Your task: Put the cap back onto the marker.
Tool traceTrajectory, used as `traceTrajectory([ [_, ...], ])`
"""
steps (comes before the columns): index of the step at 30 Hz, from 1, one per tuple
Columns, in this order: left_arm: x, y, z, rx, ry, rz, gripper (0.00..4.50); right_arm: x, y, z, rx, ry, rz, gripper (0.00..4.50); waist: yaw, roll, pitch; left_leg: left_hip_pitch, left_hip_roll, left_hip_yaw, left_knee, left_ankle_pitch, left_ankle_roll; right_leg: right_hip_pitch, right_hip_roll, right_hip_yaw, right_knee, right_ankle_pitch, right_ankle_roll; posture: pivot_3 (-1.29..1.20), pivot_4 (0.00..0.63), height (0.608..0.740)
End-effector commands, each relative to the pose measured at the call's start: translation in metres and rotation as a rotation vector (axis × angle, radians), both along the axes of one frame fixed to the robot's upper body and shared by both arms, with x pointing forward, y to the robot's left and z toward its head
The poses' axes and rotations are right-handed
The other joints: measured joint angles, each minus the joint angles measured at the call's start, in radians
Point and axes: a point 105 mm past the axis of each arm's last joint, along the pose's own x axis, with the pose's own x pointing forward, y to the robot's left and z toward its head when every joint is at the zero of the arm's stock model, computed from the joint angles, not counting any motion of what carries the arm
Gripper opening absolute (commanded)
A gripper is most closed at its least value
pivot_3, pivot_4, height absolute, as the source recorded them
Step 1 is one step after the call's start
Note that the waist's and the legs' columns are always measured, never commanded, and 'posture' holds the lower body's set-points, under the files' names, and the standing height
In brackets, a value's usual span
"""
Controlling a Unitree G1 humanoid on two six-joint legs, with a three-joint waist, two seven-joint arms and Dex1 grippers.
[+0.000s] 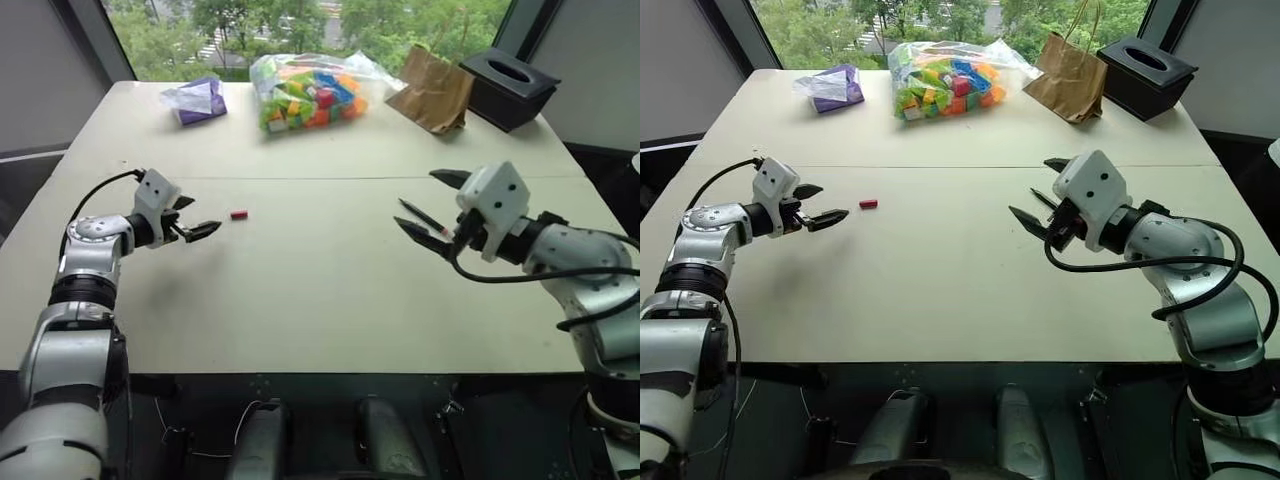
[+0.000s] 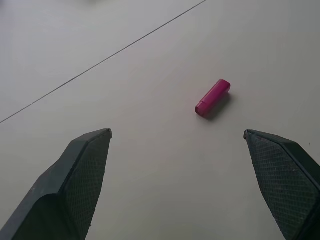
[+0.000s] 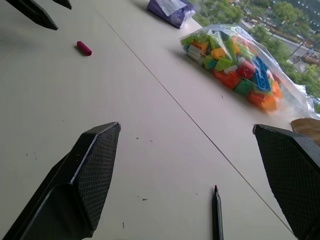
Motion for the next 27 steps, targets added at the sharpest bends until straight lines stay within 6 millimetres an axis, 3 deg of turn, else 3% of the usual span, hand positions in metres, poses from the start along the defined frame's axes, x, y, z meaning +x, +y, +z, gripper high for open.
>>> traceTrajectory([
  [1,0.004,-0.007,0.011,0.027,-0.043,-0.051,4.43,-0.007,0.012,0.015,0.006,-0.066,0.035,4.39,0.0,0.0,0.0,0.0,0.0,0.0,0.0,0.0,0.0,0.0,0.0,0.0,0.0,0.0,0.0,0.0,0.15,0.74],
  [14,0.022,-0.042,0.009,0.107,-0.061,-0.09,4.43,-0.015,0.005,0.014,0.002,-0.07,-0.018,4.39,0.0,0.0,0.0,-0.001,0.0,0.0,0.001,0.0,0.0,0.0,0.0,-0.001,0.0,0.0,0.0,0.0,0.15,0.74],
  [27,0.024,-0.047,-0.02,0.098,0.043,-0.013,4.43,-0.022,-0.004,0.021,-0.02,-0.087,-0.069,4.39,0.002,-0.001,0.0,0.0,0.0,-0.001,0.001,0.0,0.0,0.0,0.0,-0.001,0.001,0.0,0.0,0.0,0.15,0.74],
])
